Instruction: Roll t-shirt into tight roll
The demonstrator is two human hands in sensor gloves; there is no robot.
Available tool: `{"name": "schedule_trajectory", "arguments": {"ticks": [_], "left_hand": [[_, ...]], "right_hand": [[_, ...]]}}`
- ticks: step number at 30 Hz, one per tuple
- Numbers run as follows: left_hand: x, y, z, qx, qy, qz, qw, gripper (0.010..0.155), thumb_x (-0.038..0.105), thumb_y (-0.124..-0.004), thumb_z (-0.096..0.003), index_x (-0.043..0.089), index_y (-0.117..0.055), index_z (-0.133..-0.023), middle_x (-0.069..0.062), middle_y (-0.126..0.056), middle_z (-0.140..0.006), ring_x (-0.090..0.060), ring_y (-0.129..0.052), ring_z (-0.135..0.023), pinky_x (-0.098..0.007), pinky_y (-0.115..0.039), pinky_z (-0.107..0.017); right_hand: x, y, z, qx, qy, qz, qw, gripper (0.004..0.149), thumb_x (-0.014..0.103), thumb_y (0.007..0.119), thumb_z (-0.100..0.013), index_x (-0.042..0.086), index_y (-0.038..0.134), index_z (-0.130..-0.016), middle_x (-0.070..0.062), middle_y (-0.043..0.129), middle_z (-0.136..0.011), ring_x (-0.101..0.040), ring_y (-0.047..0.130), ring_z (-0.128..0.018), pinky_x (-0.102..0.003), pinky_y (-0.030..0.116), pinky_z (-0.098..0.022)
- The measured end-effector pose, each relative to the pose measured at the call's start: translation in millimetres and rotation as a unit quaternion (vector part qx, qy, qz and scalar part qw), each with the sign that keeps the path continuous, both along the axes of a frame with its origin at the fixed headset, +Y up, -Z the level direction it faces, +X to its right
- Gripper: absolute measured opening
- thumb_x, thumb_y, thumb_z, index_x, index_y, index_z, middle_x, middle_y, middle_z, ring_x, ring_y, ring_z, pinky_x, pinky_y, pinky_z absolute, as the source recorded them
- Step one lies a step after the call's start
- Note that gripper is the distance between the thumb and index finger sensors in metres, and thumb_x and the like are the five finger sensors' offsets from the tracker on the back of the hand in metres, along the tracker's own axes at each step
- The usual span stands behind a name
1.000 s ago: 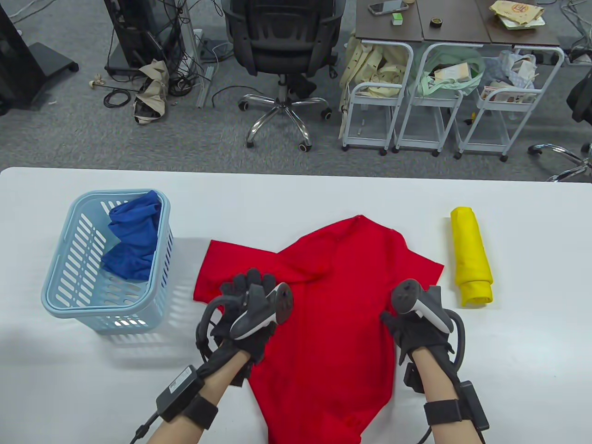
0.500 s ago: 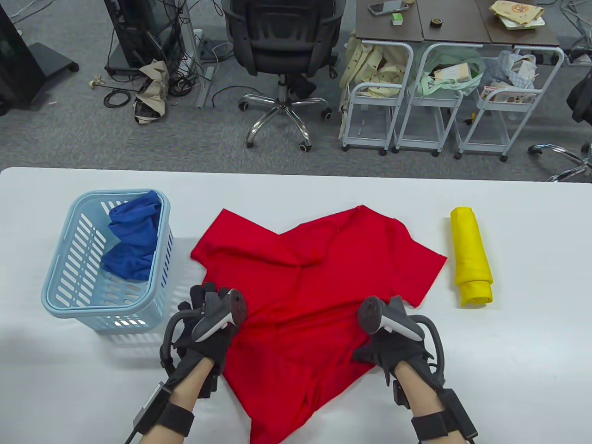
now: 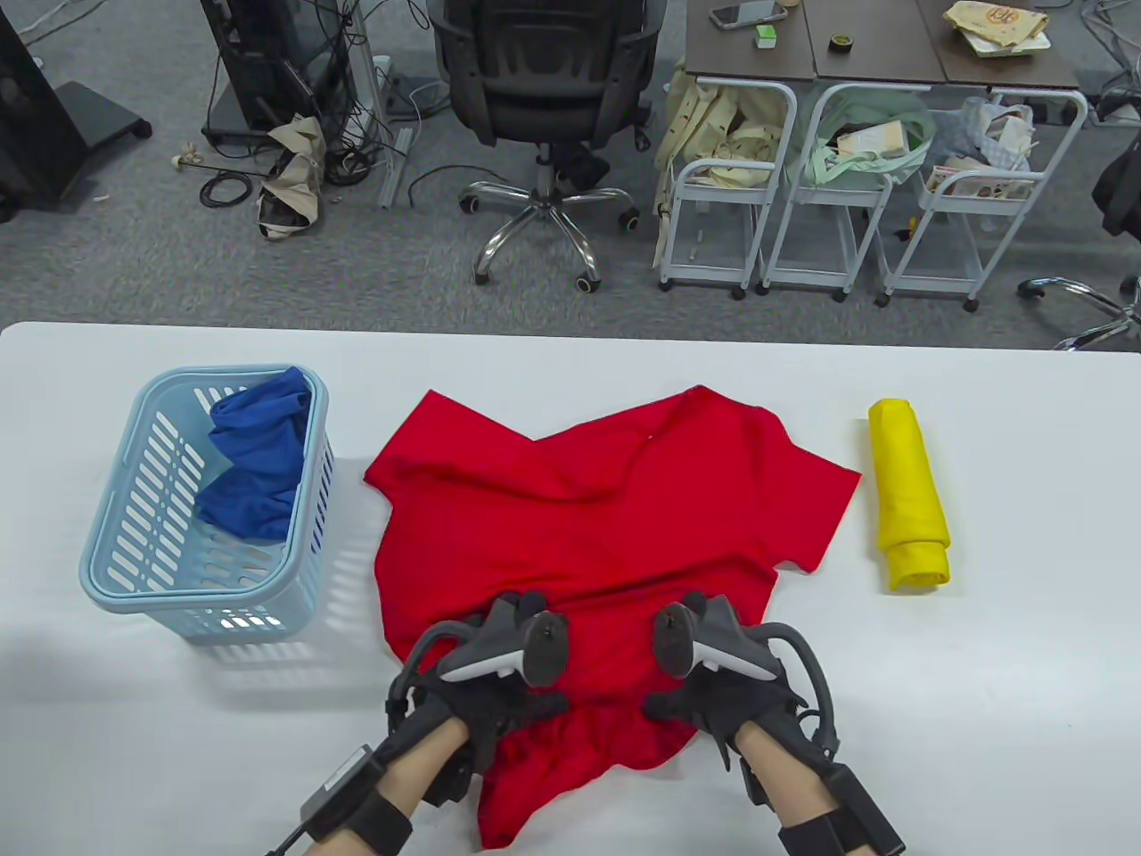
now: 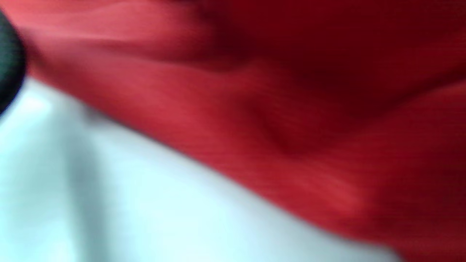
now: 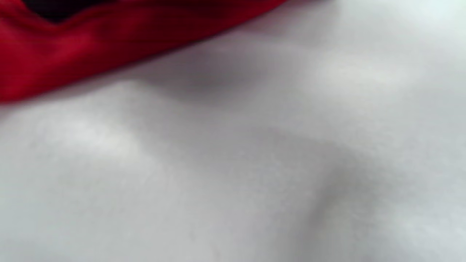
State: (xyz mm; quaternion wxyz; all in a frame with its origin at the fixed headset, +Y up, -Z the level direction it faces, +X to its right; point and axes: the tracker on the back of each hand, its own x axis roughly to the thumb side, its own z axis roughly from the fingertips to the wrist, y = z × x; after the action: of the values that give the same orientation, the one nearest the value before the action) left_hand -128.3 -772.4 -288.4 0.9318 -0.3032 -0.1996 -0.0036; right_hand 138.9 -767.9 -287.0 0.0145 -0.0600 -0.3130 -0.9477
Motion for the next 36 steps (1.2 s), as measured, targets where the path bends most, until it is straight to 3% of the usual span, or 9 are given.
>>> {"name": "schedule_trajectory", "arguments": {"ticks": [3, 7, 12, 15, 16, 20, 28, 32, 36], "left_hand": [[-46.7, 11.7, -8.3, -0.018, 0.06, -0.053, 0.997, 0.086, 0.053, -0.072, -0.0506, 0.031, -0.018, -0.114, -0.01, -0.007, -0.122, -0.041, -0.014, -0.112, -0.064, -0.033, -0.079], [-55.3, 40.2, -3.0, 0.096, 0.094, -0.256, 0.957, 0.081, 0.045, -0.078, -0.051, 0.031, -0.031, -0.116, -0.009, -0.023, -0.126, -0.04, -0.027, -0.116, -0.065, -0.039, -0.08], [-24.3, 45.6, 10.6, 0.102, 0.04, -0.112, 0.988, 0.074, 0.055, -0.066, -0.0524, 0.034, -0.034, -0.116, -0.01, -0.028, -0.127, -0.039, -0.039, -0.116, -0.062, -0.045, -0.08], [-12.7, 12.6, 8.0, -0.012, 0.031, -0.057, 0.998, 0.077, 0.066, -0.054, -0.0505, 0.034, -0.03, -0.116, -0.01, -0.032, -0.127, -0.037, -0.047, -0.115, -0.06, -0.049, -0.08], [-13.3, 6.0, 7.4, -0.044, 0.045, -0.078, 0.995, 0.082, 0.067, -0.054, -0.0502, 0.033, -0.018, -0.115, -0.01, -0.012, -0.124, -0.04, -0.027, -0.114, -0.061, -0.041, -0.081], [-38.9, 6.2, -6.7, -0.011, 0.05, -0.127, 0.991, 0.093, 0.07, -0.062, -0.0427, 0.038, -0.009, -0.111, -0.007, -0.007, -0.123, -0.039, -0.019, -0.115, -0.064, -0.034, -0.081], [-60.1, 40.9, -0.1, 0.026, 0.065, -0.191, 0.979, 0.092, 0.054, -0.087, -0.0403, 0.033, -0.036, -0.114, -0.009, -0.027, -0.125, -0.041, -0.032, -0.115, -0.065, -0.042, -0.079], [-25.2, 53.0, 14.5, 0.058, 0.002, -0.101, 0.993, 0.079, 0.052, -0.076, -0.0491, 0.037, -0.035, -0.114, -0.006, -0.028, -0.127, -0.038, -0.035, -0.117, -0.064, -0.041, -0.08], [-15.9, -0.1, 4.8, -0.039, 0.004, -0.071, 0.997, 0.075, 0.067, -0.046, -0.0503, 0.039, -0.02, -0.115, -0.008, -0.014, -0.125, -0.039, -0.03, -0.115, -0.063, -0.041, -0.081]], "right_hand": [[32.5, 1.7, -12.3, 0.016, -0.059, 0.0, 0.998, 0.094, 0.062, 0.069, -0.05, 0.024, 0.015, -0.117, -0.012, 0.01, -0.121, -0.043, 0.015, -0.113, -0.061, 0.034, -0.076], [49.0, 4.2, -15.0, 0.03, -0.099, -0.014, 0.995, 0.088, 0.056, 0.069, -0.054, 0.021, 0.018, -0.117, -0.015, 0.011, -0.121, -0.047, 0.018, -0.112, -0.06, 0.035, -0.076], [15.9, 29.1, 0.5, 0.089, -0.035, 0.006, 0.995, 0.078, 0.052, 0.061, -0.06, 0.023, 0.017, -0.118, -0.015, 0.015, -0.123, -0.047, 0.028, -0.114, -0.06, 0.038, -0.076], [-5.6, 26.1, 9.7, 0.06, -0.001, -0.052, 0.997, 0.079, 0.06, 0.056, -0.059, 0.022, 0.024, -0.12, -0.015, 0.03, -0.124, -0.046, 0.041, -0.113, -0.059, 0.045, -0.075], [-10.3, 19.0, 10.9, 0.043, 0.007, -0.04, 0.998, 0.079, 0.062, 0.056, -0.058, 0.022, 0.027, -0.12, -0.015, 0.033, -0.124, -0.046, 0.043, -0.113, -0.059, 0.047, -0.074], [2.7, 2.6, 1.1, 0.018, 0.009, 0.031, 0.999, 0.091, 0.067, 0.061, -0.051, 0.026, 0.013, -0.117, -0.011, 0.01, -0.122, -0.042, 0.019, -0.115, -0.06, 0.037, -0.076], [39.6, 2.8, -12.1, 0.026, -0.077, -0.019, 0.996, 0.088, 0.058, 0.068, -0.054, 0.022, 0.019, -0.118, -0.013, 0.013, -0.122, -0.043, 0.017, -0.114, -0.061, 0.036, -0.076], [37.3, 3.7, -13.1, 0.026, -0.073, -0.021, 0.997, 0.087, 0.057, 0.069, -0.054, 0.021, 0.021, -0.118, -0.015, 0.014, -0.122, -0.045, 0.019, -0.113, -0.061, 0.037, -0.076], [39.6, 3.8, -13.5, 0.02, -0.067, -0.032, 0.997, 0.089, 0.057, 0.071, -0.053, 0.021, 0.022, -0.118, -0.015, 0.014, -0.121, -0.045, 0.018, -0.113, -0.062, 0.037, -0.076]]}}
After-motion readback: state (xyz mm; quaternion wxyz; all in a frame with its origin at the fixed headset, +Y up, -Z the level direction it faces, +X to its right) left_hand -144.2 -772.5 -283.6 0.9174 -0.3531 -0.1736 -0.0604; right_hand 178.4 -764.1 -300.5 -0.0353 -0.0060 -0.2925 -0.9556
